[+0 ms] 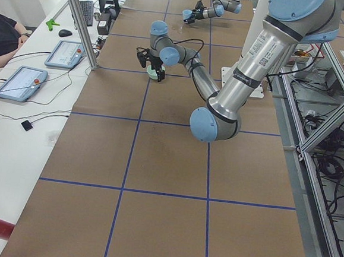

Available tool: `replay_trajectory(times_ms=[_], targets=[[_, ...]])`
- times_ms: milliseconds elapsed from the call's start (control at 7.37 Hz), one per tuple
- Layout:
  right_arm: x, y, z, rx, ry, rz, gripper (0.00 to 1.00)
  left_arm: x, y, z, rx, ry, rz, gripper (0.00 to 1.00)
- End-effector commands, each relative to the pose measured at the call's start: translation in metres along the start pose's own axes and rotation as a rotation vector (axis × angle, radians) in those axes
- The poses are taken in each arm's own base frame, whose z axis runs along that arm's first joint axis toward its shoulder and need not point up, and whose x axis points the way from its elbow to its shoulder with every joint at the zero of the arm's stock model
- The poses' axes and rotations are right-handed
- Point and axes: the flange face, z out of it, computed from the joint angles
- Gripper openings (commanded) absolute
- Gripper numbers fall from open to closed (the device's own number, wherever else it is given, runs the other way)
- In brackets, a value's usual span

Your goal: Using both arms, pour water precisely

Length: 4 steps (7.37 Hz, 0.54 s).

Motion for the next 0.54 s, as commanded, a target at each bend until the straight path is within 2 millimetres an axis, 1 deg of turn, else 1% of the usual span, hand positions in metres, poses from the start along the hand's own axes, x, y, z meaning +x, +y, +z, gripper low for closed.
replay_trajectory(times_ms=[0,136,271,407], targets=[[-0.001,-0.007,0.003,0.009,0.005,0.006,0.00,0.000,0.000,0.000,0.000,0.000,-0.002,1.00],[-0.003,-0.021,0.001,0.000,-0.040,0.075,0.00,0.001,0.000,-0.001,0.000,0.002,-0.002,1.00],[0.003,-0.035,0.001,-0.037,-0.096,0.041,0.00,0.001,0.001,-0.001,-0.002,0.004,0.000,1.00],[0.003,-0.052,0.000,-0.014,-0.137,-0.018,0.00,0.001,0.002,-0.004,-0.005,0.008,0.004,1.00]])
